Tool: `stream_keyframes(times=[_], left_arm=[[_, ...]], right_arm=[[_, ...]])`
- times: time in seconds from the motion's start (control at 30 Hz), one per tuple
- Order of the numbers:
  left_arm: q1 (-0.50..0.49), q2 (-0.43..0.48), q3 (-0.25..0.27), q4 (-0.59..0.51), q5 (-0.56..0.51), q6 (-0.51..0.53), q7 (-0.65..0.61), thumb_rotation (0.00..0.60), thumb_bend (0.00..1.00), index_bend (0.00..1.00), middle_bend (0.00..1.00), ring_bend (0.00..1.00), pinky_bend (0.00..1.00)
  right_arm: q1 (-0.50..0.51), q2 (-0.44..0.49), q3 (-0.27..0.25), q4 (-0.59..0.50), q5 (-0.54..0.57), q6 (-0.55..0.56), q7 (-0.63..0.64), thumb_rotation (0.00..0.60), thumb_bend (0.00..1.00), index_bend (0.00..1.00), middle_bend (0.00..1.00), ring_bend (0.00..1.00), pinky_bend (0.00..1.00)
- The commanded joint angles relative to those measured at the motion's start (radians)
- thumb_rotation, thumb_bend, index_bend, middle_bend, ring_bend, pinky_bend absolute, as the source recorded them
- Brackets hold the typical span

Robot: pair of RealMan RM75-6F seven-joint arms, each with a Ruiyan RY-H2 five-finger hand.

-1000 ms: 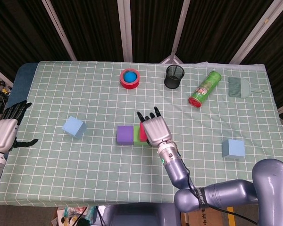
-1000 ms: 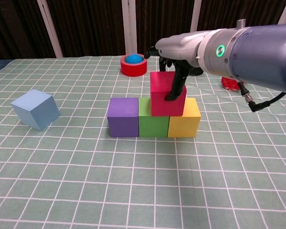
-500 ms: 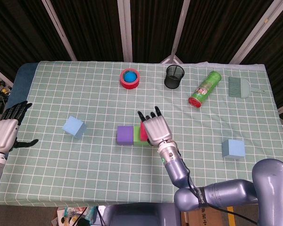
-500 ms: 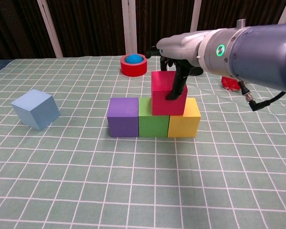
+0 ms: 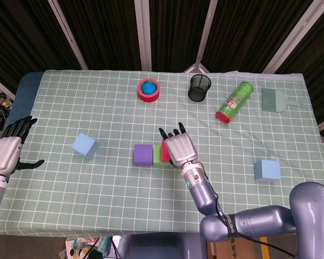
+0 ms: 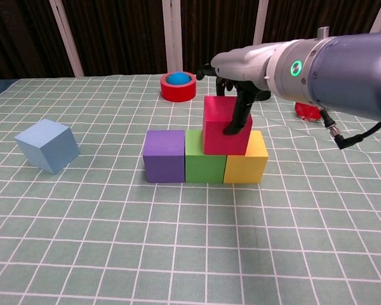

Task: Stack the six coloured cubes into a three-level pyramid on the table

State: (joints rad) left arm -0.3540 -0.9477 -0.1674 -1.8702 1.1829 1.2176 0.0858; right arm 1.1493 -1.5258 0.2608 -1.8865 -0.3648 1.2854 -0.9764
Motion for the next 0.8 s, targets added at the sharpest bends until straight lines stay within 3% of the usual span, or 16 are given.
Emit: stream_keyframes(times=[0.03, 0.47, 0.8], left_arm=[[0.0, 0.0, 0.0, 0.0, 0.0, 0.0, 0.0, 0.6, 0.1, 0.0, 0.0, 0.0, 0.06], [-0.001, -0.001, 0.001, 0.0, -0.003, -0.001, 0.004, 0.6, 0.1, 0.0, 0.0, 0.0, 0.06], [-0.001, -0.001, 0.0, 0.001, -0.004, 0.0, 0.006, 0.6, 0.1, 0.0, 0.0, 0.0, 0.06]], right_arm=[[-0.001, -0.001, -0.001, 0.001, 0.0, -0.001, 0.003, 0.6, 0.32, 0.0, 0.38, 0.21, 0.0], [-0.01, -0.012, -0.012, 0.013, -0.009, -0.007, 0.017, 0.6, 0.32, 0.0, 0.38, 0.18, 0.0], [-0.013, -0.002, -0.019, 0.004, -0.004, -0.019, 0.016, 0.6, 0.32, 0.0, 0.26, 0.12, 0.0]])
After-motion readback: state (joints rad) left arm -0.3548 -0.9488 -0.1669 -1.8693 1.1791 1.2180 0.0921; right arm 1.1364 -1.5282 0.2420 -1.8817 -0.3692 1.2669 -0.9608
